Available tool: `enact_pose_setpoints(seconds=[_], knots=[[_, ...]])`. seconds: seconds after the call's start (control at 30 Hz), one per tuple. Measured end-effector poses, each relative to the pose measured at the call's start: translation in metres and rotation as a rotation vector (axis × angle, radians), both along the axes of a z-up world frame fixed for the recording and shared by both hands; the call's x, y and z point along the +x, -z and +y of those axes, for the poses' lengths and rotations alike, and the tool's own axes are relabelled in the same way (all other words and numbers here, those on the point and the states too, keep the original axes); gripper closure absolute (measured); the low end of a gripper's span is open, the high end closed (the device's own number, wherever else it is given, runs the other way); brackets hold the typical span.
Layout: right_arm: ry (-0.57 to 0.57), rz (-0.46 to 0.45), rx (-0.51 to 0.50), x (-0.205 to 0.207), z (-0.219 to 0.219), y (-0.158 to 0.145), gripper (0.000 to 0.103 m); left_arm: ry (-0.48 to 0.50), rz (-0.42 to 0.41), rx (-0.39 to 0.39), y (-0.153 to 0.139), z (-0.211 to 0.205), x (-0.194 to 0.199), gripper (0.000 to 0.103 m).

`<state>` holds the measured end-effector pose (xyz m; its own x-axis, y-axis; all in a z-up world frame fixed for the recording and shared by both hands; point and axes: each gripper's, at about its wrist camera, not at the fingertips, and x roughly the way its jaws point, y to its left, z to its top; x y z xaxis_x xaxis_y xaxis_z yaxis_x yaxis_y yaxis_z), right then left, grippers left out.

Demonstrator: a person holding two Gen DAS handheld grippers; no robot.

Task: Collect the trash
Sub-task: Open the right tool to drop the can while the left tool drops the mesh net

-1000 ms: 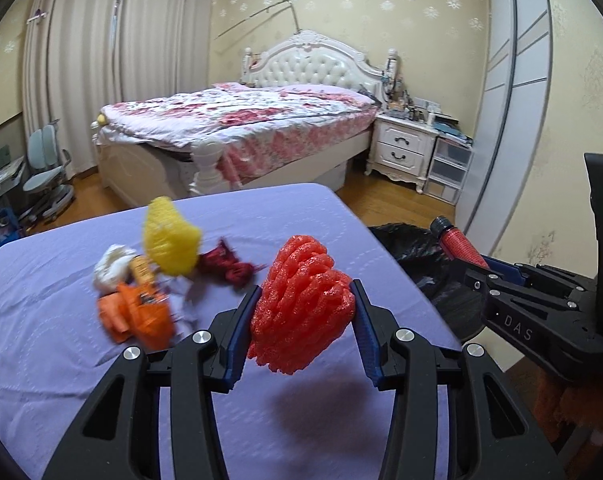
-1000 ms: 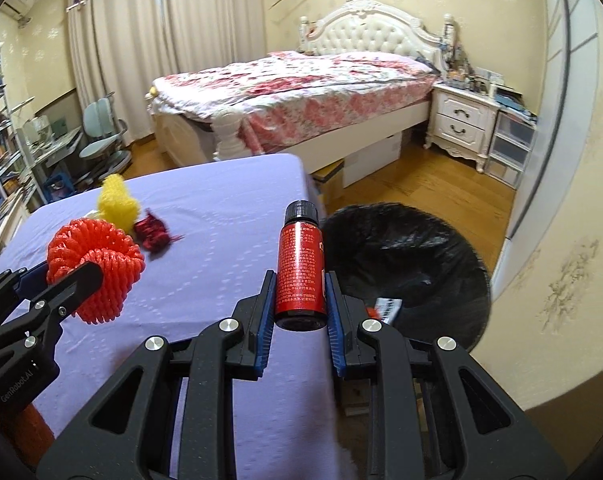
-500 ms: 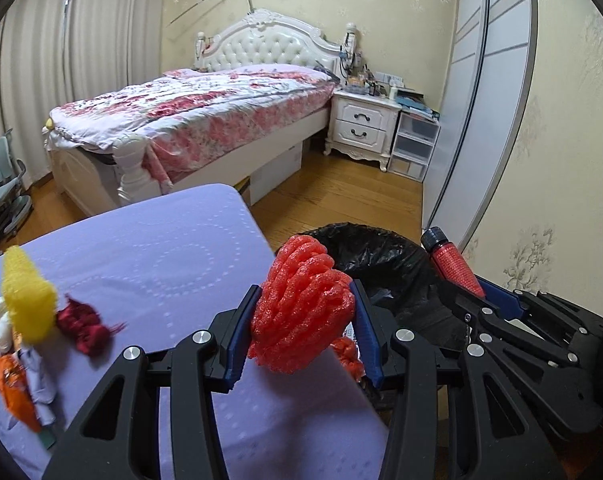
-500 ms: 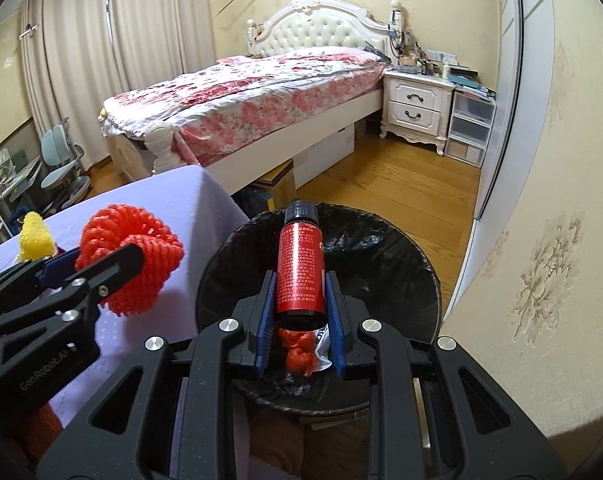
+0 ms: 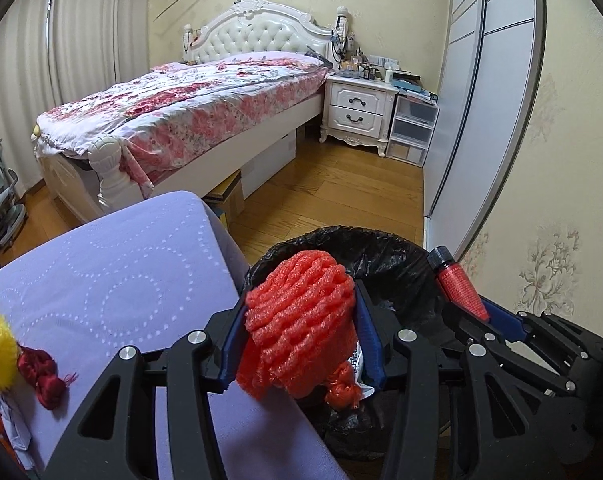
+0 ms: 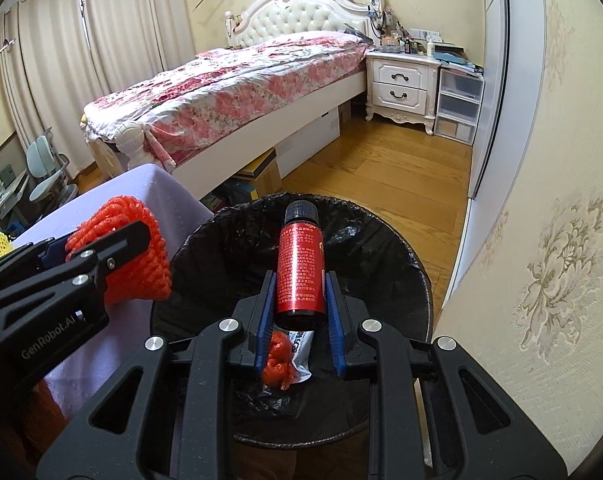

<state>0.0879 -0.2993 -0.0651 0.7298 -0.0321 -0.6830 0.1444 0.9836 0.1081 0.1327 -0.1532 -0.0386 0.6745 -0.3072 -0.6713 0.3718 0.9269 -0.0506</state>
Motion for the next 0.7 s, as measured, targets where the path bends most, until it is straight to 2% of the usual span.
enact_pose_setpoints(seconds=[0.3, 0.53, 0.6, 0.7], knots=[[0.035, 0.006, 0.010, 0.001, -0.012, 0.004, 0.078, 0.004, 0.018, -0.030, -0.004, -0.005, 0.004, 0.030], [0.050, 0.002, 0.002, -0.006, -0.014, 0.001, 0.076, -0.017, 0.019, -0.049, -0.009, -0.004, 0.002, 0.025], [0.058, 0.000, -0.001, -0.007, -0.014, -0.001, 0.064, -0.026, 0.006, -0.045, -0.012, -0.002, -0.002, 0.024], [0.061, -0.004, -0.010, -0.012, -0.012, -0.004, 0.063, -0.049, -0.013, -0.037, -0.017, 0.005, -0.008, 0.023]])
